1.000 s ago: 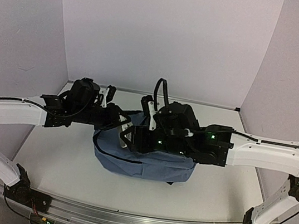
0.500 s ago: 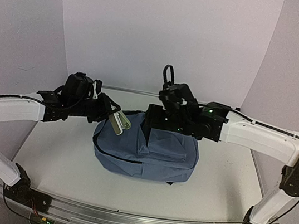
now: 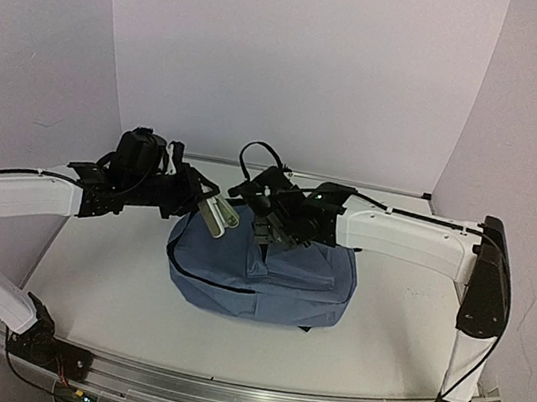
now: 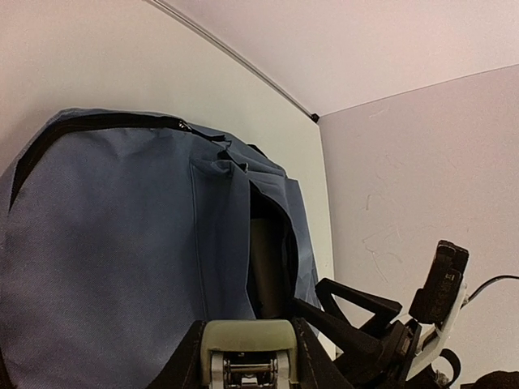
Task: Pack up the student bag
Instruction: Adjust the student bag at the center of the board.
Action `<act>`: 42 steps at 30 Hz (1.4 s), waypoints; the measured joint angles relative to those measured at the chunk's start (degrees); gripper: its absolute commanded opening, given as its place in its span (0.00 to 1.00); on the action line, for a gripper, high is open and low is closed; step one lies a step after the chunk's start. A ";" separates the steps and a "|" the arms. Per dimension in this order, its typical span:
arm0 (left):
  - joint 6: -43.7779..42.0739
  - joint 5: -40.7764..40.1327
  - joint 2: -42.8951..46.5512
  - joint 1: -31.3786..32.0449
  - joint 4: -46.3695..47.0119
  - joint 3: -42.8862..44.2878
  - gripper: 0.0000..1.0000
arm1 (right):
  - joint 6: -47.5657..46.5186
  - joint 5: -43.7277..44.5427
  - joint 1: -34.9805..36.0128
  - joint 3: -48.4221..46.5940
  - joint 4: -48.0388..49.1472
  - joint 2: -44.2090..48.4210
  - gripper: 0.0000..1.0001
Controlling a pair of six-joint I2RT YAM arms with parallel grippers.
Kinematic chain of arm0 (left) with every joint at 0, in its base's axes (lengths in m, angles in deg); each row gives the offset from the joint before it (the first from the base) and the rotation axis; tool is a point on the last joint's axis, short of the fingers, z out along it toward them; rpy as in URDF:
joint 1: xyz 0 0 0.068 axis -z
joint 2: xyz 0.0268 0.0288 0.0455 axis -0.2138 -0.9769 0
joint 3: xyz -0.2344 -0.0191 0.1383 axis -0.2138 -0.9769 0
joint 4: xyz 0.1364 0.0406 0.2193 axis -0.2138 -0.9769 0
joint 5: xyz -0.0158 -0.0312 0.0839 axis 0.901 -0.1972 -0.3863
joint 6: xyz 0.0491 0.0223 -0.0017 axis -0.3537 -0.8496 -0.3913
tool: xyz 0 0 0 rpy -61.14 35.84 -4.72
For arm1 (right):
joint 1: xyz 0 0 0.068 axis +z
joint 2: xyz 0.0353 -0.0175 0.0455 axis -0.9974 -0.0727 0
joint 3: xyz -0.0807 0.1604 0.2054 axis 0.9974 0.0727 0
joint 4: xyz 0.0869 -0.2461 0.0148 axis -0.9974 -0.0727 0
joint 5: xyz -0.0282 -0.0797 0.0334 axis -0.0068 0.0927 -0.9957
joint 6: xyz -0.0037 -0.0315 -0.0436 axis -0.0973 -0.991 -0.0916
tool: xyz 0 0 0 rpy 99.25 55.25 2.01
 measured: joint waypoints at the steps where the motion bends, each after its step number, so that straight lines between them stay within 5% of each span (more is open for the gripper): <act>1: 0.07 0.24 -0.37 0.00 0.44 0.04 0.00 | 0.21 0.22 -0.17 -0.01 -0.25 -0.13 0.49; 7: 0.83 2.05 -3.77 0.00 1.87 0.76 0.00 | 0.83 0.51 -1.69 -0.12 -0.91 -0.82 0.31; 12: 1.94 3.42 -6.25 0.00 3.55 2.87 0.00 | 1.18 -0.48 -2.61 -0.20 -0.89 -1.48 0.01; 42: 11.77 1.37 -27.31 4.62 17.52 12.07 0.00 | 5.66 -13.00 -5.48 13.02 11.70 10.33 0.00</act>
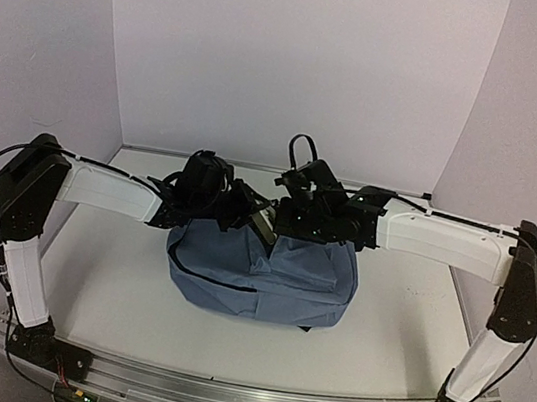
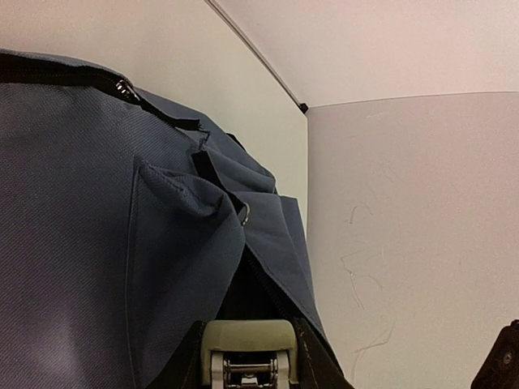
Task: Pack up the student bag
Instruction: Adjust the student bag at the center of the board.
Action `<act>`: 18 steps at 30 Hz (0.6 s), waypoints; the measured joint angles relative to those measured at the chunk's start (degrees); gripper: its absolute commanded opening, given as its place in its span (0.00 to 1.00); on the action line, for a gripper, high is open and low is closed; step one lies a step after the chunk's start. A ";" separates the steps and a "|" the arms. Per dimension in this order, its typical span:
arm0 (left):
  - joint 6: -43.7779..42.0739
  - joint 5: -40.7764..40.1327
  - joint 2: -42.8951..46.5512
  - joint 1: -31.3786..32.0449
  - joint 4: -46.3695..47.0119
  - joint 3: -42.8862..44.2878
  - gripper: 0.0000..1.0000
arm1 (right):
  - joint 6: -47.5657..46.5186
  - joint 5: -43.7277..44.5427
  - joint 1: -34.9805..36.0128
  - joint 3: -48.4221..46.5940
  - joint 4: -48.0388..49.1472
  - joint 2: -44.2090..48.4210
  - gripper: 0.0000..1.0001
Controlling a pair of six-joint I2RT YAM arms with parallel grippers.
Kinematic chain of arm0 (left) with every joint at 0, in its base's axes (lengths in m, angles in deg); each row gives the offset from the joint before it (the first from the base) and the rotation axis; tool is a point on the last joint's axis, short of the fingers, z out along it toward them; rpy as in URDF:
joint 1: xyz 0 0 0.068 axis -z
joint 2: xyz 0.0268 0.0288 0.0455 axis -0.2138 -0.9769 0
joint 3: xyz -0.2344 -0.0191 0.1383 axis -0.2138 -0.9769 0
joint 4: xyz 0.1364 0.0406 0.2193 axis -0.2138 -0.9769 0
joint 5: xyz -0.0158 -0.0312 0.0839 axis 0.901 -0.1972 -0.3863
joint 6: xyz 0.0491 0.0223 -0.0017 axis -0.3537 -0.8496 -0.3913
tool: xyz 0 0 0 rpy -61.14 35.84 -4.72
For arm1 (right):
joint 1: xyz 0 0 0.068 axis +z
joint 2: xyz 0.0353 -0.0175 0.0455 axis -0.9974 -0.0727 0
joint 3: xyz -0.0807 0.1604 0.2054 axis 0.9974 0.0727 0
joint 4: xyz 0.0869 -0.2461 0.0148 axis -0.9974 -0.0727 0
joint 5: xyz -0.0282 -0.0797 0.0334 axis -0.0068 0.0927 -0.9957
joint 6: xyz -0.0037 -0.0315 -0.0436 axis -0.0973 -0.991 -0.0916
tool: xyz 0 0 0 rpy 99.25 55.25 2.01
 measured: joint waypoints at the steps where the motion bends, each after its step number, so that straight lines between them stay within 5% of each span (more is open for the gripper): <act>1: 0.26 -0.80 -0.71 0.39 0.63 0.30 0.00 | 0.01 -0.25 0.00 0.29 0.25 0.25 0.00; 4: 1.10 -2.41 -3.14 1.45 2.71 1.44 0.02 | 0.16 -0.93 -0.13 0.99 0.80 1.10 0.00; 13: 0.82 -3.30 -4.89 3.05 2.97 2.77 0.47 | 1.02 -0.94 -0.31 3.30 1.59 3.59 0.00; 18: -5.00 -4.08 -0.57 3.33 -5.43 2.77 0.74 | 1.06 -0.94 -0.31 3.97 1.68 4.36 0.00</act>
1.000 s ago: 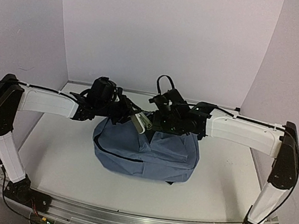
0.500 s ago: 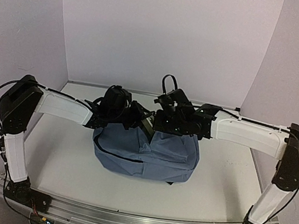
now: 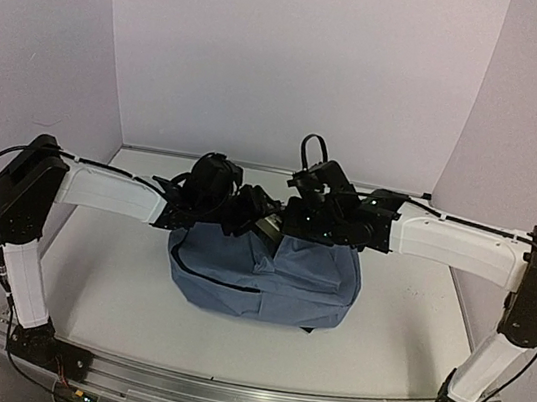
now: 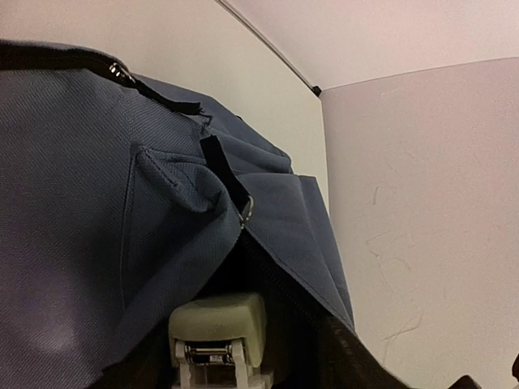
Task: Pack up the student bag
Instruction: Adjust the student bag at the center of the board.
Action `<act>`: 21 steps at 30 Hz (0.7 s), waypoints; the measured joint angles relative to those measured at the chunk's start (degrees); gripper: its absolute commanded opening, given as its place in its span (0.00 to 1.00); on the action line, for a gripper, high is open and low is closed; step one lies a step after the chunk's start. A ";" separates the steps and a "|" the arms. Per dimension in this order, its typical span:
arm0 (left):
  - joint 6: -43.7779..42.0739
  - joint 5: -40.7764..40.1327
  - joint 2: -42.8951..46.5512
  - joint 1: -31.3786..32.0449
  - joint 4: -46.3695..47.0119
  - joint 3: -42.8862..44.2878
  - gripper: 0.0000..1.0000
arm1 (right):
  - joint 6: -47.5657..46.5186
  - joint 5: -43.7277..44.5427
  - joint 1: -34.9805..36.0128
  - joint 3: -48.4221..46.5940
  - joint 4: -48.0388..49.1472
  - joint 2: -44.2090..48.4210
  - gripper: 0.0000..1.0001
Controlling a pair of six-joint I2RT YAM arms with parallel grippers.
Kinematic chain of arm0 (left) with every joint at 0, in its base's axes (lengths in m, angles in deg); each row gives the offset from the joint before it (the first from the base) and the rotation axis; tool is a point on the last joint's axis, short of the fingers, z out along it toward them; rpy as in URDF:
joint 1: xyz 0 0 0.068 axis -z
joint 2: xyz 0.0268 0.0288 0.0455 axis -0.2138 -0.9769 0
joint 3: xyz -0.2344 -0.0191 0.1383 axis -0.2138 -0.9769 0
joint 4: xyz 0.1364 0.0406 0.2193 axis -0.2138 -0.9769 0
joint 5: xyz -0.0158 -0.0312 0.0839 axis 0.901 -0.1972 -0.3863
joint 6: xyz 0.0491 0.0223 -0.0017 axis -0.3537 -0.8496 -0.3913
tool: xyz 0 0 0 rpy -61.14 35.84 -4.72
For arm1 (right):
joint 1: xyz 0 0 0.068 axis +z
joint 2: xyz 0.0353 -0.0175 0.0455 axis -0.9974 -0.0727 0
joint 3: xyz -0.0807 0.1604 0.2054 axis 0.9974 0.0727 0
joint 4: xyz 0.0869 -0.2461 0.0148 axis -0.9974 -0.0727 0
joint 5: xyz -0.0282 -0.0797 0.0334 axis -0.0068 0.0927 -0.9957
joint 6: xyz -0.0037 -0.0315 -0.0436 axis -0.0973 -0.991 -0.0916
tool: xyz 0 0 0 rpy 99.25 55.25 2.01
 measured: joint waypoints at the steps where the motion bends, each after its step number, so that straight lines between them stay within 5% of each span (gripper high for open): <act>1: -1.10 -0.37 1.26 0.11 -1.77 0.00 0.76 | 0.00 0.02 0.00 0.00 0.00 0.04 0.00; 7: -7.04 -1.62 6.06 0.15 -9.94 0.34 0.76 | -0.02 0.04 0.00 0.09 0.05 0.29 0.00; 16: -14.04 -1.17 6.22 -0.78 -16.48 1.42 0.35 | -0.02 -0.05 0.00 0.09 0.35 0.29 0.00; 21: -16.02 -0.79 5.24 -1.15 -18.01 4.09 0.28 | -0.04 -0.15 0.00 0.09 0.37 0.29 0.00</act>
